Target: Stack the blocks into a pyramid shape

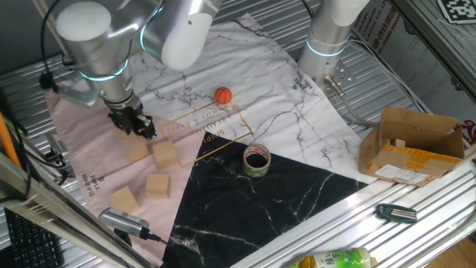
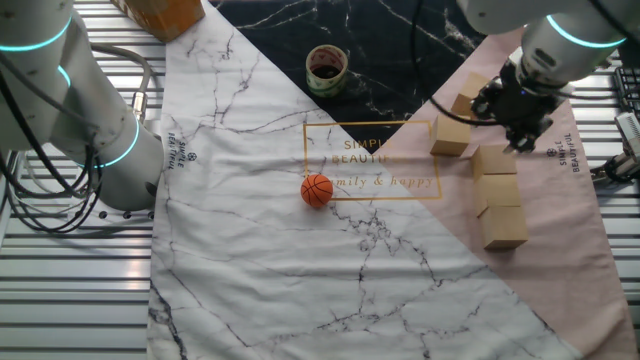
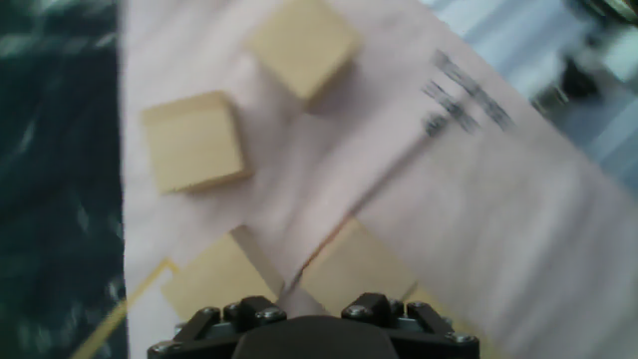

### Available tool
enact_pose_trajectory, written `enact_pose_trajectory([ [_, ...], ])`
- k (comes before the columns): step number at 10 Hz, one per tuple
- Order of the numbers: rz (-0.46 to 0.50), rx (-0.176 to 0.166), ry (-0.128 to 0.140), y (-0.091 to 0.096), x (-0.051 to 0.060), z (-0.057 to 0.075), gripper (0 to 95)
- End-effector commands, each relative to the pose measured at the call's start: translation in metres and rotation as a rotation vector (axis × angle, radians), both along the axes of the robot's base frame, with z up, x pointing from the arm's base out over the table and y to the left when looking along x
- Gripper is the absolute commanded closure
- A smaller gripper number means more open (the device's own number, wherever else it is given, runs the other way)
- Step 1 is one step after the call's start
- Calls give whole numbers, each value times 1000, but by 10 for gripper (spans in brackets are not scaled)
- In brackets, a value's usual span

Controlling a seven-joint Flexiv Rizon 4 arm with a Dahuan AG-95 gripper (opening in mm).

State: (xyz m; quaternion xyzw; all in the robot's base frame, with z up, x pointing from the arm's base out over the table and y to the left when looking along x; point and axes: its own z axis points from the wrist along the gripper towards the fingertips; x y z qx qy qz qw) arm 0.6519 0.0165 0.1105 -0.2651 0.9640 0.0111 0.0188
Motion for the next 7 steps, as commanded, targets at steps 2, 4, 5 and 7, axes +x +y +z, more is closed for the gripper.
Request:
enact_pose_trajectory([
  [2,-650,25,-42,-25,-33,-9,190],
  [4,-722,30,-36,-26,-34,-8,190],
  [5,-738,29,-37,-26,-34,-6,190],
  [7,-773,37,-32,-26,-34,-5,190],
])
